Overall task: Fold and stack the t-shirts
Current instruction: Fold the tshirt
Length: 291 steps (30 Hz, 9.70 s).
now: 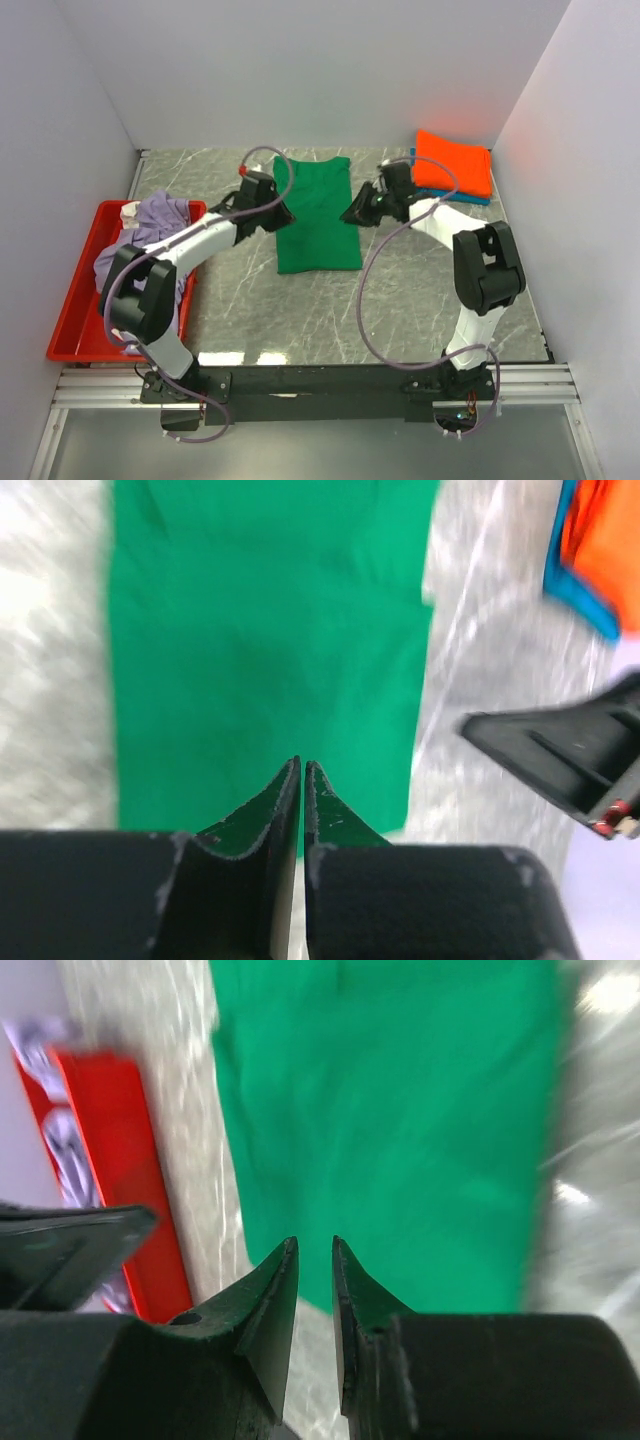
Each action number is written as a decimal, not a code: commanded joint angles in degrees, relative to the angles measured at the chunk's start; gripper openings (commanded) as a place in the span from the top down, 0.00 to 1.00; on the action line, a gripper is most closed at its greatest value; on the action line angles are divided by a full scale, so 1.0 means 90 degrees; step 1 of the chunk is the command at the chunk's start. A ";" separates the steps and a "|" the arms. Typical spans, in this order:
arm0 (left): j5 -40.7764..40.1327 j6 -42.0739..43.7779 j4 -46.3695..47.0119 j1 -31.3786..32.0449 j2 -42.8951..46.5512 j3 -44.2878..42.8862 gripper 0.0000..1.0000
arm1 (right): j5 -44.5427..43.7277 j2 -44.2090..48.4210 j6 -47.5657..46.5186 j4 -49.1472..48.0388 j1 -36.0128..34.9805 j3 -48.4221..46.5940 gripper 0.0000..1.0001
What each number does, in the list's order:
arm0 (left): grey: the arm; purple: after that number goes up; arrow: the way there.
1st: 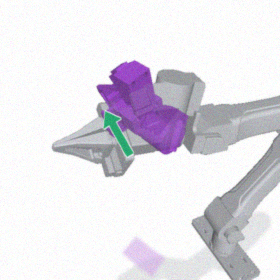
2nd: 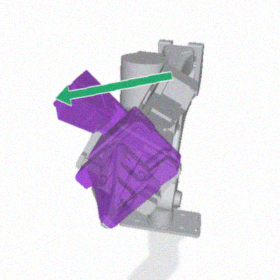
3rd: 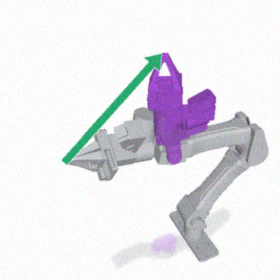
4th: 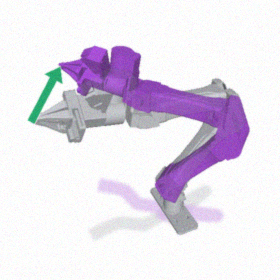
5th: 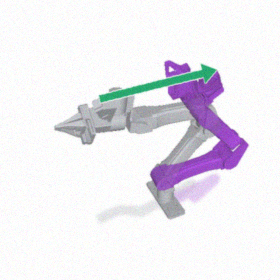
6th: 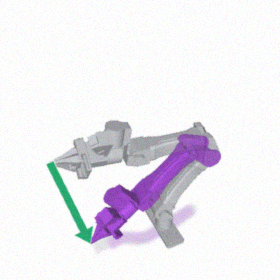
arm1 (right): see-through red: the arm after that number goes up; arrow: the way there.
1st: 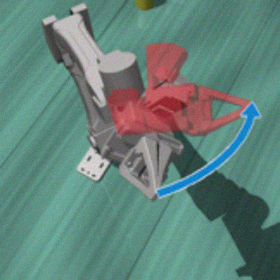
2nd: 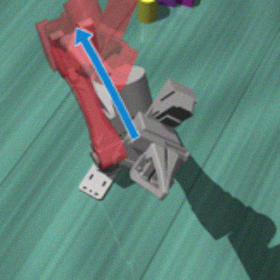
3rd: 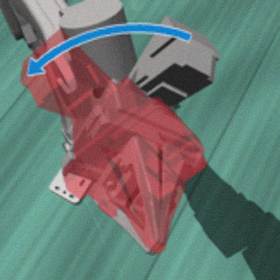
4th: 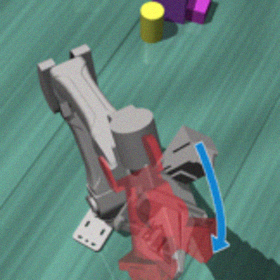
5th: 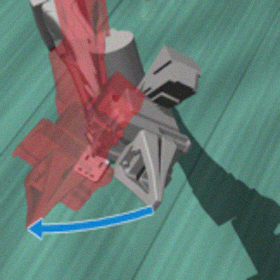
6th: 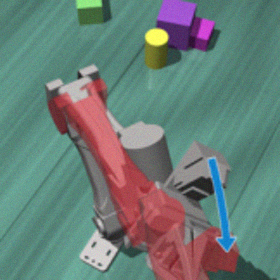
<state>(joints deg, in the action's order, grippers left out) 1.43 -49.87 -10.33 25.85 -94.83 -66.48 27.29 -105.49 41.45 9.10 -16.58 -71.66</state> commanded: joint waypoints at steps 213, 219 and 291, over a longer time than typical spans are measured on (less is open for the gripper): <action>0.1472 0.0464 -0.0329 -0.1203 -0.0811 -0.1072 0.95 | -0.0679 -0.0680 -0.0856 0.1304 -0.0344 -0.2263 0.54; 0.1501 0.0258 -0.0064 -0.0821 -0.1679 -0.1314 0.99 | -0.0425 -0.1481 -0.0603 0.1040 -0.0707 -0.2526 0.56; 0.0310 0.0091 0.0025 -0.0108 0.0067 0.0629 0.99 | -0.0415 0.1652 -0.0729 -0.0035 0.0279 0.2073 0.63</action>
<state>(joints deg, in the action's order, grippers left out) 6.35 -51.83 -7.90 24.93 -99.85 -57.32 25.12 -96.09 36.45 6.83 -14.94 -53.30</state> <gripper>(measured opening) 0.012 0.371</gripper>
